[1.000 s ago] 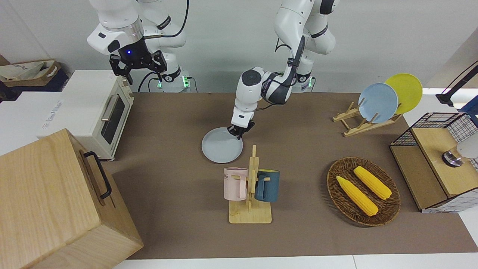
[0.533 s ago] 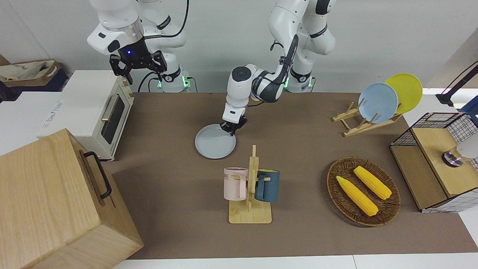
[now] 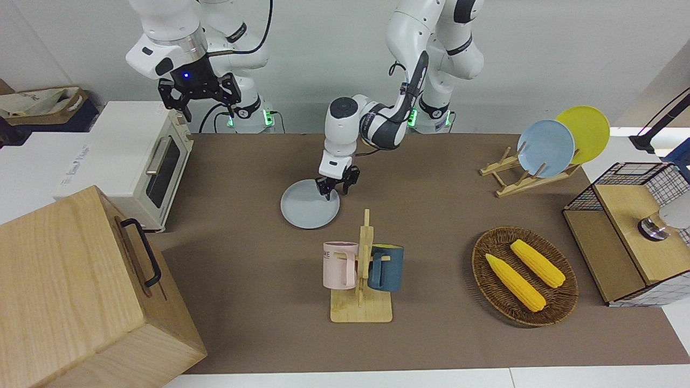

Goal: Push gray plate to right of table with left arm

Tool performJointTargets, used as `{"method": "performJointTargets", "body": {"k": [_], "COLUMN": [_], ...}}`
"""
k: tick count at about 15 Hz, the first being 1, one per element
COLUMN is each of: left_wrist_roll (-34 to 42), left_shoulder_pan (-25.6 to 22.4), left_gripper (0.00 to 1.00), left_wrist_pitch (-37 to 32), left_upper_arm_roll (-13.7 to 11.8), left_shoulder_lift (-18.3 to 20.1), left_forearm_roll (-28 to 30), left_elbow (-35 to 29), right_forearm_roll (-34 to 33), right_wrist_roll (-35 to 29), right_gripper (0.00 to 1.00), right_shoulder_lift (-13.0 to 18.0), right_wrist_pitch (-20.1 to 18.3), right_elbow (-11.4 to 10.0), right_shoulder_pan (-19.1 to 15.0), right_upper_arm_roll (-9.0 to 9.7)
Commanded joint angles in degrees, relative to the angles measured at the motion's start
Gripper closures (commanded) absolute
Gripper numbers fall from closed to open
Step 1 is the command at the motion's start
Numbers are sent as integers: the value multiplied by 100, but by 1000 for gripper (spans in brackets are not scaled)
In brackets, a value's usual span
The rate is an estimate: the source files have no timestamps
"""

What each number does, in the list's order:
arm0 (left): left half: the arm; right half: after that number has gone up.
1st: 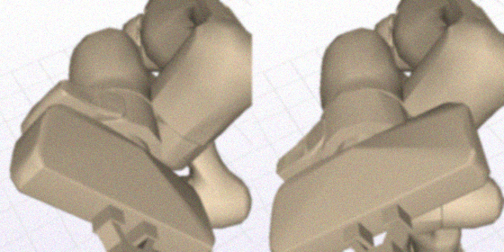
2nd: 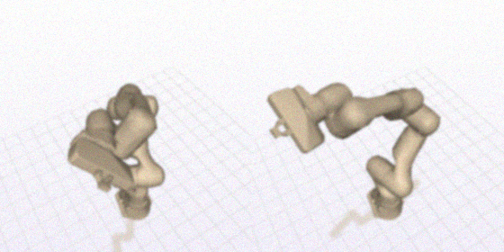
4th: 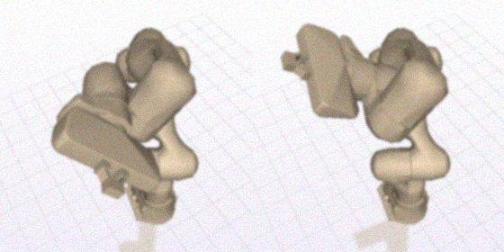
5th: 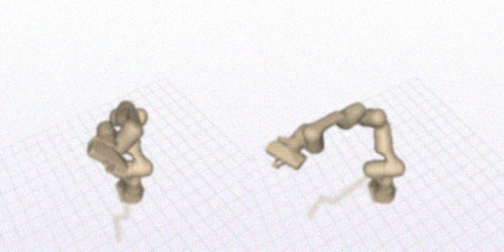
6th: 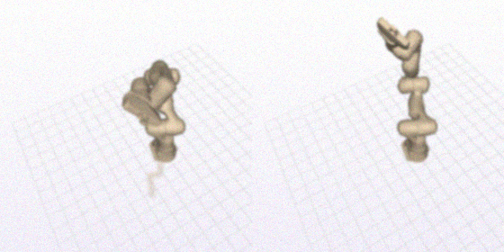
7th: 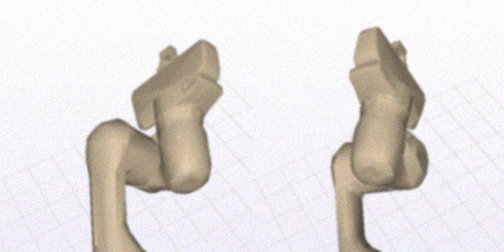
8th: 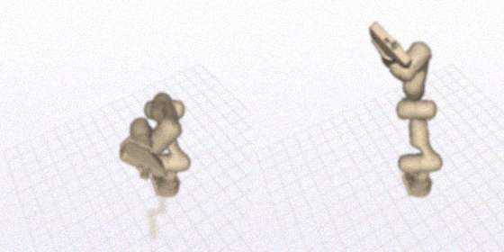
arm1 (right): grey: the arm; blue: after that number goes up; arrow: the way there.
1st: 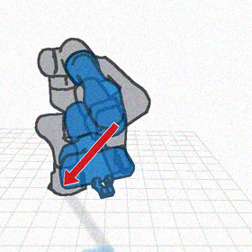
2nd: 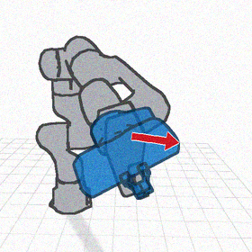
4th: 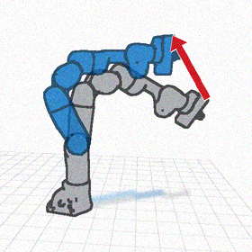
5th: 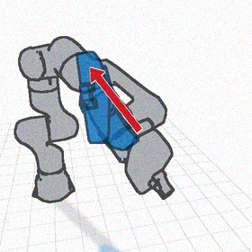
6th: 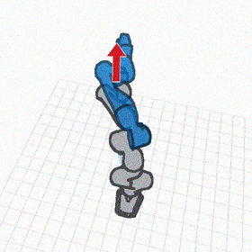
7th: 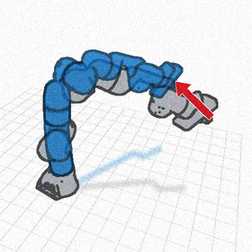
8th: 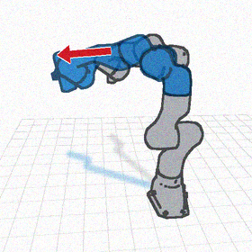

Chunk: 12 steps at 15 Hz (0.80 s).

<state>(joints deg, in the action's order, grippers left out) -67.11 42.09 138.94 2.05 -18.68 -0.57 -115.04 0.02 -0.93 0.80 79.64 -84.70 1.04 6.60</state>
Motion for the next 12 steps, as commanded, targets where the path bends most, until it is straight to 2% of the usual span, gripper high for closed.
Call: {"method": "performJointTargets", "body": {"k": [1,4,7,10,12], "left_wrist_roll": [-66,380,1013,1576,2242], "left_shoulder_pan": [27,-17,-236,-692,-1183], "left_gripper": [2,2,2,5,5], "left_wrist_pitch": [-165,-744,-1657,-2335,-2913], "left_upper_arm_roll": [-73,-117,-126,-153,-135], "left_shoulder_lift": [57,408,655,970,1217], "left_forearm_roll": [-154,-154,-154,-92,-22], "left_elbow": [157,210,499,755,930], "right_forearm_roll": [25,25,25,25,33], "right_wrist_roll": [-74,-74,-74,-74,-74], "right_gripper": [17,17,17,17,17], "right_shoulder_lift": [17,17,17,17,17], "right_wrist_pitch": [-89,-89,-89,-89,-89], "right_elbow": [50,50,50,50,50], "right_shoulder_pan": [-113,-113,-113,-113,-113], "right_upper_arm_roll": [88,87,88,96,96]}}
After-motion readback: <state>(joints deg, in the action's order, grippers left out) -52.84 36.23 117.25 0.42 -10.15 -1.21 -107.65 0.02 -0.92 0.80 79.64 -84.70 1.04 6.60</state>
